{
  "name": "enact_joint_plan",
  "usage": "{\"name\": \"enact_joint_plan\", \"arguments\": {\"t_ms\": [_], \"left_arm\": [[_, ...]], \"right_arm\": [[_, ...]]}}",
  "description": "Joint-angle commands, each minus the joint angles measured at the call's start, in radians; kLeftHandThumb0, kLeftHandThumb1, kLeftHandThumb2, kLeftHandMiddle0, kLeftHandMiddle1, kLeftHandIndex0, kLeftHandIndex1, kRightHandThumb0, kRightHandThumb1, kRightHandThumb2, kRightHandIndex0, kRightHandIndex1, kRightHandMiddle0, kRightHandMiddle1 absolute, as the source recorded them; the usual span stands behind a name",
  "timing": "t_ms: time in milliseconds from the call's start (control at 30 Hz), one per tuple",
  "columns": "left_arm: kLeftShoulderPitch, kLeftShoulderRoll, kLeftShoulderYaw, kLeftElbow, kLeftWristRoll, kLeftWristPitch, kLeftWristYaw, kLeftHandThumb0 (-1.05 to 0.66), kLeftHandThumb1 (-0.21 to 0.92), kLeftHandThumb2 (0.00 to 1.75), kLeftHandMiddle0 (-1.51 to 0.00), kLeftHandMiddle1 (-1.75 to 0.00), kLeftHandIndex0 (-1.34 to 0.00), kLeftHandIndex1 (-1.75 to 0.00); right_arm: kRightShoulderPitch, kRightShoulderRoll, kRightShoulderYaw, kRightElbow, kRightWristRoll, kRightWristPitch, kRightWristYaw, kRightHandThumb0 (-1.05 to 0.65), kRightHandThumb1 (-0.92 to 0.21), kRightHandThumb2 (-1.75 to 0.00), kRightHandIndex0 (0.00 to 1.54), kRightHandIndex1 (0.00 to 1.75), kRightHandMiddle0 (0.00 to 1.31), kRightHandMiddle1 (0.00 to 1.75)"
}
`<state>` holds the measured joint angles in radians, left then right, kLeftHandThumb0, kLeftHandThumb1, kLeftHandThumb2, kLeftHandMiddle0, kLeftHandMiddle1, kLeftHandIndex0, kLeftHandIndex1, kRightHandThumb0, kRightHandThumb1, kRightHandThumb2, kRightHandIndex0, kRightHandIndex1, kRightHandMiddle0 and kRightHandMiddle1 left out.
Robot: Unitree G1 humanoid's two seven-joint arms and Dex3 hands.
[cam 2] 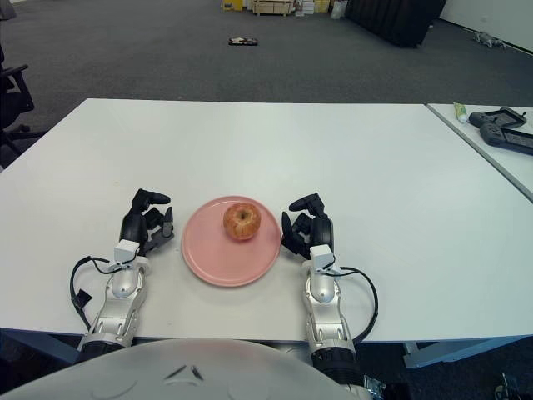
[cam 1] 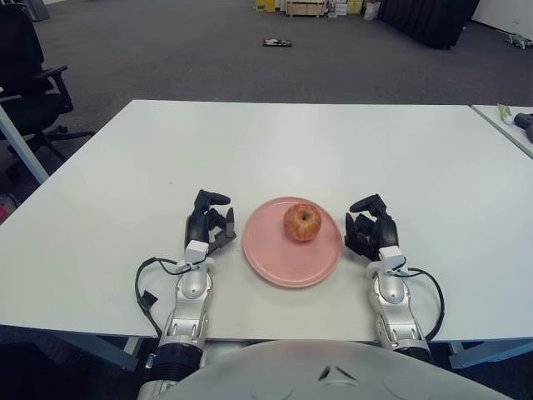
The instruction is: Put the apple into the plate.
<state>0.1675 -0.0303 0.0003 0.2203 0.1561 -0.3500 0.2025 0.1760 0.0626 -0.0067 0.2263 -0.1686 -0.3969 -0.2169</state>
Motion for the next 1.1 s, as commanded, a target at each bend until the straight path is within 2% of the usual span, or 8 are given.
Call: {"name": "enact_joint_plan", "arguments": {"t_ms": [0, 300, 1067], "left_arm": [[0.008, 0.009, 0.002, 0.01, -0.005, 0.015, -0.01, -0.4, 0.61, 0.95, -0.8, -1.75, -0.39, -1.75], [0.011, 0.01, 0.001, 0.003, -0.002, 0.022, -0.014, -0.4, 0.61, 0.95, -0.8, -1.75, -0.39, -1.75], [0.011, 0.009, -0.001, -0.006, -0.008, 0.032, -0.021, -0.4, 0.61, 0.95, -0.8, -1.75, -0.39, -1.75]], "right_arm": [[0.01, 0.009, -0.009, 0.001, 0.007, 0.004, -0.021, -0.39, -0.63, -0.93, 0.95, 1.75, 0.38, 1.75], [0.016, 0.025, -0.009, -0.008, -0.011, 0.006, -0.067, -0.4, -0.63, -0.93, 0.96, 1.75, 0.38, 1.75], [0.035, 0.032, -0.002, -0.041, -0.023, 0.042, -0.101, -0.4, -0.61, -0.95, 0.96, 1.75, 0.39, 1.75]]}}
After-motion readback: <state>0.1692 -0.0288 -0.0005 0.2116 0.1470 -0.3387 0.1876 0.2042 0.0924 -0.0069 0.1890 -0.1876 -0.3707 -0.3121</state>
